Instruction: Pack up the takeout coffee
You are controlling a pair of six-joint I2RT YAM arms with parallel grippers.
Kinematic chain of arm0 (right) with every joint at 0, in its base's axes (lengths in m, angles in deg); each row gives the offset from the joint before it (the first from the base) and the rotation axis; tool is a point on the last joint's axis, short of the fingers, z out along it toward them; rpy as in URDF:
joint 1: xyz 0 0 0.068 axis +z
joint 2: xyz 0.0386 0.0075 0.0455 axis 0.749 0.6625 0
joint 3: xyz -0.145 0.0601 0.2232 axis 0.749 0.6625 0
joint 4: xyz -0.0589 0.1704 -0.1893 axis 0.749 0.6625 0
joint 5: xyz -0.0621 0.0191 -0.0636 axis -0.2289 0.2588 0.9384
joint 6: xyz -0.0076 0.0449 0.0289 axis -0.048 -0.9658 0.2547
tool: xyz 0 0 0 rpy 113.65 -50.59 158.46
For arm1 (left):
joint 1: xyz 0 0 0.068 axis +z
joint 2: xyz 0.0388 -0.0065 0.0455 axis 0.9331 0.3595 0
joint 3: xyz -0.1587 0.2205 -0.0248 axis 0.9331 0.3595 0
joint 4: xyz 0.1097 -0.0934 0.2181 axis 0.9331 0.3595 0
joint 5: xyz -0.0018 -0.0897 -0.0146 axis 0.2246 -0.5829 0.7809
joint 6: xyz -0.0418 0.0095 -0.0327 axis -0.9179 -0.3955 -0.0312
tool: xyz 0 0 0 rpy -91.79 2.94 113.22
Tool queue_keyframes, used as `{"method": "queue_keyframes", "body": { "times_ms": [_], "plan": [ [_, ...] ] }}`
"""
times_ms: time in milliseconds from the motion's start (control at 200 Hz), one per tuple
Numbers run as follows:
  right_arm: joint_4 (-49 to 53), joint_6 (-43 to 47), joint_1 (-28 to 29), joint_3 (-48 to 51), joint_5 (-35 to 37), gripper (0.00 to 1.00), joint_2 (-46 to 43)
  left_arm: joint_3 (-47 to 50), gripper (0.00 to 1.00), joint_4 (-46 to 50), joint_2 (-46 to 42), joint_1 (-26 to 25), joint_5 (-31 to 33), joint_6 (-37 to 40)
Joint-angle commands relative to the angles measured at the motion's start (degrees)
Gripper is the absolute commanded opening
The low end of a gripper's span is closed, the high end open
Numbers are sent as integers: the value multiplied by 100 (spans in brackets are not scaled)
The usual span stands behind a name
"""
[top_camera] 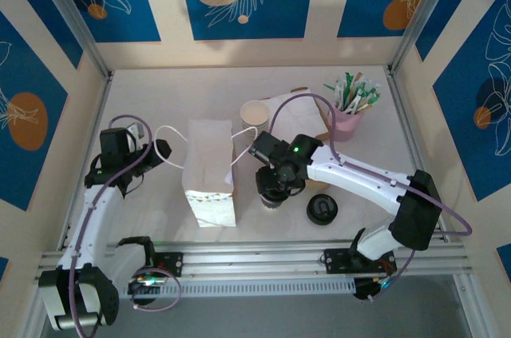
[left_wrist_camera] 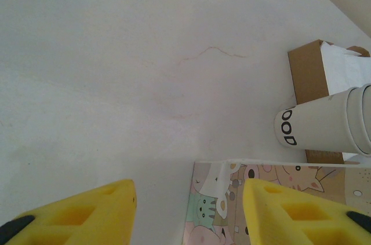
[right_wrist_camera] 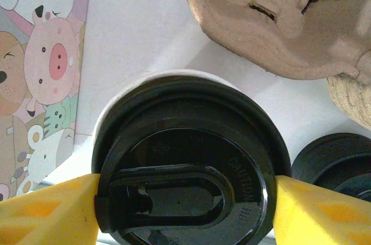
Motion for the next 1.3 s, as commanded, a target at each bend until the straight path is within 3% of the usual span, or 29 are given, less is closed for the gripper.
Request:
{"method": "queue_keyframes", "body": {
  "times_ms": [0,950,1291],
  "plan": [
    [218,-200,92,-154,51,70,93,-30,52,75,-86,-52,25,58],
    [6,-208,122,-194,-162,71,187,-39,52,84,-115,-54,35,65],
    [499,-214,225,-414,218,71,377,-41,52,86,-121,-54,36,65]
  ]
}}
